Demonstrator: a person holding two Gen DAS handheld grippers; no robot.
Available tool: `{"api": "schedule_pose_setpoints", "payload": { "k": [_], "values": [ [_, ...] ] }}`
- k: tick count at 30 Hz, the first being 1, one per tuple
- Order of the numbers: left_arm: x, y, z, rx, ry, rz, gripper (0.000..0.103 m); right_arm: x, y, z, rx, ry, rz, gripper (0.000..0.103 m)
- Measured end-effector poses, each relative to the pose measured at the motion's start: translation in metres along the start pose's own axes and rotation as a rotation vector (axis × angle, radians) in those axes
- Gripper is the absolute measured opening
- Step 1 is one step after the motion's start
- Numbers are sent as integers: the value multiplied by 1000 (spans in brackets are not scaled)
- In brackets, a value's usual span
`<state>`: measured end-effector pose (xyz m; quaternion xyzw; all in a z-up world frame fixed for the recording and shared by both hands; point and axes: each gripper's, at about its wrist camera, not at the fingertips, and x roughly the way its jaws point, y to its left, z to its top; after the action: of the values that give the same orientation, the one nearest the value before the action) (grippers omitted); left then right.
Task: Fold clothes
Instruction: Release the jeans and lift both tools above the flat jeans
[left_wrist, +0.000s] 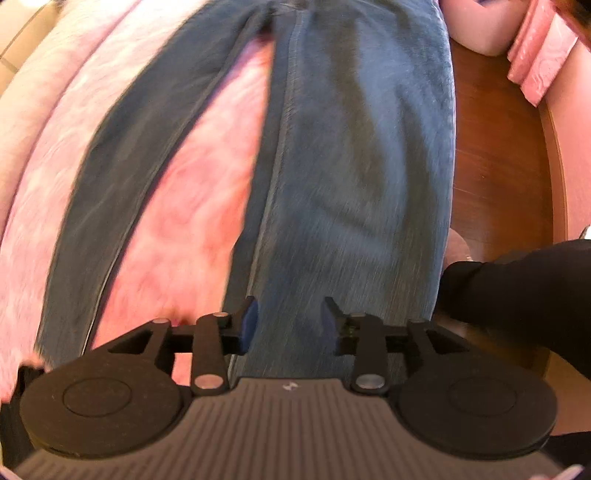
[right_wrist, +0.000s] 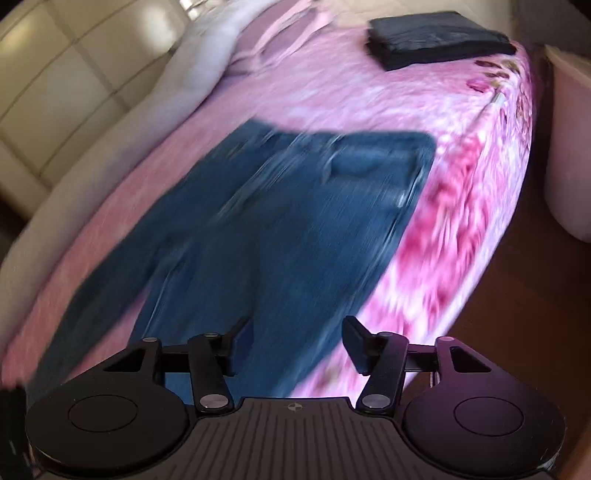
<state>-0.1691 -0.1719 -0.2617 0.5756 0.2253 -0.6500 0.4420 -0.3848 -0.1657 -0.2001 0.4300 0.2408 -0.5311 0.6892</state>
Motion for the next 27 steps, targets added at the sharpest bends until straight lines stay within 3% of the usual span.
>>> {"api": "schedule_pose_setpoints", "payload": {
  "k": [8, 11, 15, 20, 27],
  "values": [
    [-72, 39, -156, -102, 9, 61, 62, -98, 119, -102, -211, 50, -86, 80],
    [-95, 51, -214, -158, 31, 78, 63, -121, 157, -125, -286, 92, -102, 81],
    [-112, 55, -259, -224, 44, 111, 64, -138, 191, -146, -348, 120, -105, 83],
    [-125, 57, -264, -301, 15, 111, 64, -141, 219, -155, -414, 151, -123, 83],
    [-144, 43, -220, -286, -80, 106, 64, -157, 237, -154, -571, 154, -155, 83]
  ]
}}
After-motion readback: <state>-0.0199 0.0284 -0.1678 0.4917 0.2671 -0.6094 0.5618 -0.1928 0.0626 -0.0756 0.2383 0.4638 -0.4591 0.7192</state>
